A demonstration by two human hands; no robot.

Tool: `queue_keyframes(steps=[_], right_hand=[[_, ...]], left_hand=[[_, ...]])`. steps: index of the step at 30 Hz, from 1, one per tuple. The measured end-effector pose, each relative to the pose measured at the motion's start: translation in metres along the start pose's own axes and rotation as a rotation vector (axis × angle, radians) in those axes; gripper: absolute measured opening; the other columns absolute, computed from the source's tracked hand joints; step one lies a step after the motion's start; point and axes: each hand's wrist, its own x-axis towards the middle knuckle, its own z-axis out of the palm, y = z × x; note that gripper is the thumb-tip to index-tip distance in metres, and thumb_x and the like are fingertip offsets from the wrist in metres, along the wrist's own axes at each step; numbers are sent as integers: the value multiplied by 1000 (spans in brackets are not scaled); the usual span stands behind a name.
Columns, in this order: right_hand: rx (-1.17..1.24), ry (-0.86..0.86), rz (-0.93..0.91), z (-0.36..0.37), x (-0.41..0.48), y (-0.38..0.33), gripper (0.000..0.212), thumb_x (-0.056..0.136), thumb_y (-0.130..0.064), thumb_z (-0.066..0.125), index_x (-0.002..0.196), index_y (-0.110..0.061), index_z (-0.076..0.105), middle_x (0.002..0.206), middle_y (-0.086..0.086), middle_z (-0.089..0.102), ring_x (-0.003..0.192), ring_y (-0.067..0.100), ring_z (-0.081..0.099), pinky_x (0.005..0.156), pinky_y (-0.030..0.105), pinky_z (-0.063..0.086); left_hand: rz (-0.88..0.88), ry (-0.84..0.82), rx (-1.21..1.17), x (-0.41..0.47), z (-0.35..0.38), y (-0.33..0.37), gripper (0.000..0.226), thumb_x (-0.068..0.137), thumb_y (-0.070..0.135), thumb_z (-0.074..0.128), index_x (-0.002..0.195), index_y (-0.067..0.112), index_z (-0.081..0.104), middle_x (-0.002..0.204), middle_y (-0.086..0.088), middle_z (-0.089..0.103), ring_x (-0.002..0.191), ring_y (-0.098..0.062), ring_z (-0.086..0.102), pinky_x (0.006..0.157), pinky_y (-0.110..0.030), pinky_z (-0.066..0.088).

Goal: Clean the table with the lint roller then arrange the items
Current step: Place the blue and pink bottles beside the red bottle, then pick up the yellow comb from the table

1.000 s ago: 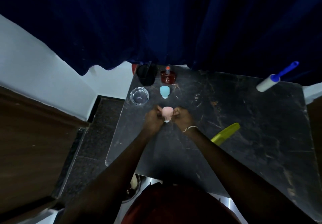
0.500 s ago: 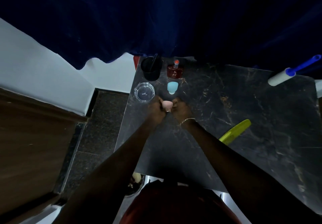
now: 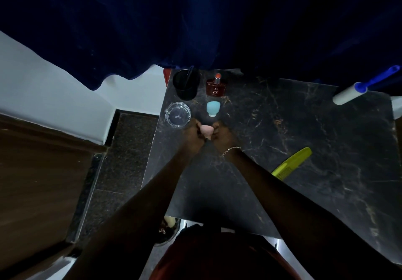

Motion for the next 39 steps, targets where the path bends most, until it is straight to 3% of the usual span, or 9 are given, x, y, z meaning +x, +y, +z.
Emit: queue_keyframes(steps=[4,8,13,19,25,31,33,36,39], right_hand=[[123,-51,16,-1,0,5,34,81,0,66,114,-4,56,107,19,71,103,33,67,92,46,52],[258,-43,73,-6,-6,15,43,83,7,65,123,1,53,107,20,65,93,28,63,95,45,50],[158,81,-6,-29,-39,49,47,80,-8,76,123,-5,55,107,6,66,91,13,61,84,16,46],[44,293,100,-59,-90,113,31,78,-17,79,103,-5,66,98,7,73,88,22,70,77,21,47],[340,468,507,-103,-107,173,37,76,-7,81,107,2,62,92,14,68,97,35,68,84,36,53],[431,350,615,-132,-94,196,40,77,-5,78,113,3,64,108,21,70,94,27,66,72,26,45],[509,322,628,-133,-89,198,38,78,-2,76,114,4,63,104,23,69,88,24,63,65,23,50],[602,314,653,-134,-82,199,35,79,6,70,113,8,63,101,25,69,89,27,64,76,33,56],[622,295,660,-136,-77,198,30,79,11,65,108,9,63,77,17,66,67,26,63,57,24,53]], left_hand=[[-6,14,-27,1,1,1,38,78,-19,62,99,8,47,94,-17,58,86,-25,55,68,-11,44],[-132,-7,-138,-6,1,4,35,84,-14,65,110,4,49,103,-20,62,96,-28,62,96,-44,52],[-154,135,-69,-53,18,-7,29,87,16,78,105,5,59,91,-2,67,80,-13,60,75,-17,39],[-155,-66,-202,-102,86,7,27,86,9,78,107,4,63,96,-13,71,87,-29,70,87,-37,55],[21,-344,18,-108,158,55,43,90,18,73,131,9,61,126,-13,67,113,-28,66,99,-42,52],[153,-402,414,-100,205,81,52,93,29,66,139,10,51,145,-15,49,133,-33,48,109,-41,42],[155,-423,506,-97,215,84,56,93,30,66,141,7,48,149,-18,44,138,-35,43,113,-42,39],[158,-437,547,-97,226,87,59,92,29,68,142,6,47,153,-19,39,142,-36,38,116,-43,36],[157,-443,564,-97,232,87,61,91,28,70,144,6,46,156,-21,34,143,-38,36,117,-44,35]])
